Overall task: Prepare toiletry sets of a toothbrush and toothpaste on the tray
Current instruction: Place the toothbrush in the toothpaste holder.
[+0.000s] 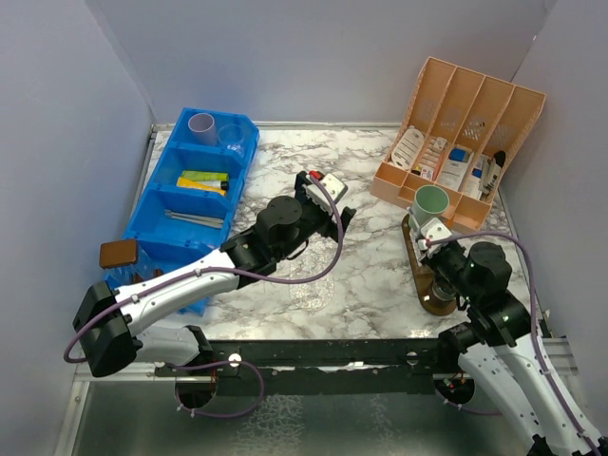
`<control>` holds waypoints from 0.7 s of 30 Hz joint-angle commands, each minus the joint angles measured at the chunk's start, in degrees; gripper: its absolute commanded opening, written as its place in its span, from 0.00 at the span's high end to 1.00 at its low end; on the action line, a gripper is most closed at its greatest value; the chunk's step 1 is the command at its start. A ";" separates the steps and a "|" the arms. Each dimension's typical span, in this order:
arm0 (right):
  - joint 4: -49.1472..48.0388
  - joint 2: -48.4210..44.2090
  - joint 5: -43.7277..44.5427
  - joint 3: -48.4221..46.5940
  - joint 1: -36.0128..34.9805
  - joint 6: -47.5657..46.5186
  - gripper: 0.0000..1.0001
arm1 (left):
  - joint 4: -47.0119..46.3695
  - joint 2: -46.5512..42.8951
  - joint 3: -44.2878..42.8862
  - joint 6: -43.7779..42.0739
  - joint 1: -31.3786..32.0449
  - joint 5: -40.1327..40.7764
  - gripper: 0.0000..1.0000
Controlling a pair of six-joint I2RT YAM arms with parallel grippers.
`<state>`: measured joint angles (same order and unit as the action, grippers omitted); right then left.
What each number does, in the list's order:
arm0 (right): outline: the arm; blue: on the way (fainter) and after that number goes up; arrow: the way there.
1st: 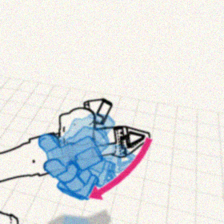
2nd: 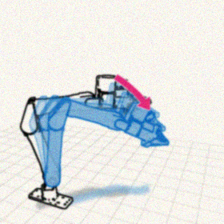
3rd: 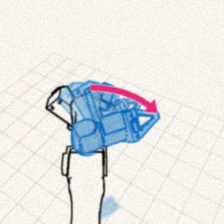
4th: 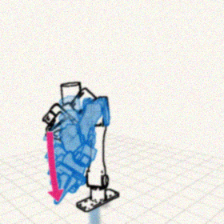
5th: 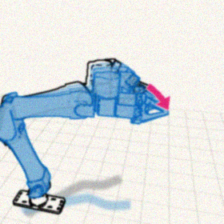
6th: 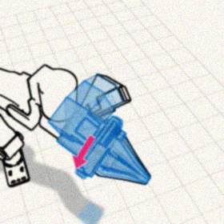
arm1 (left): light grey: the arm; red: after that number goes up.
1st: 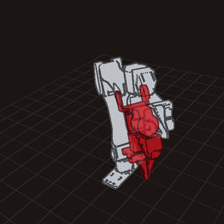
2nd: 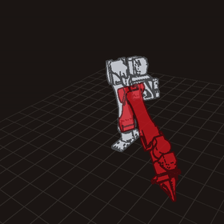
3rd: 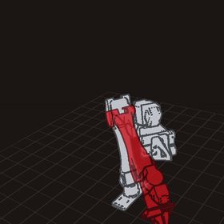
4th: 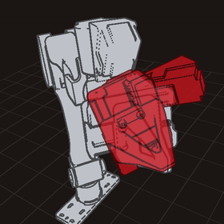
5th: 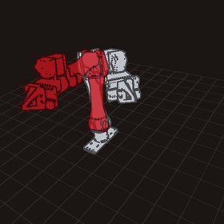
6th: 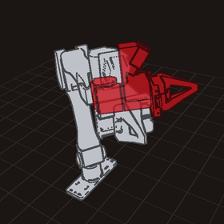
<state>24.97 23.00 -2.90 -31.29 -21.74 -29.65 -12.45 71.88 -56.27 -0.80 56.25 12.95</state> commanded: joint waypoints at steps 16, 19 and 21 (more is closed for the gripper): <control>-10.53 -0.94 7.93 7.75 0.12 -2.77 0.99 | -3.02 -3.91 1.33 0.11 -0.27 1.90 0.15; -10.26 0.86 7.20 7.62 0.14 -3.13 0.99 | -3.09 -4.07 1.42 0.16 -0.27 1.97 0.15; -9.92 1.70 6.74 7.50 0.13 -3.29 0.99 | -3.19 -4.11 1.51 0.18 -0.26 1.99 0.15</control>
<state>17.06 23.14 2.76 -23.44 -21.74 -31.83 -13.65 69.45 -55.44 -0.78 56.25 13.58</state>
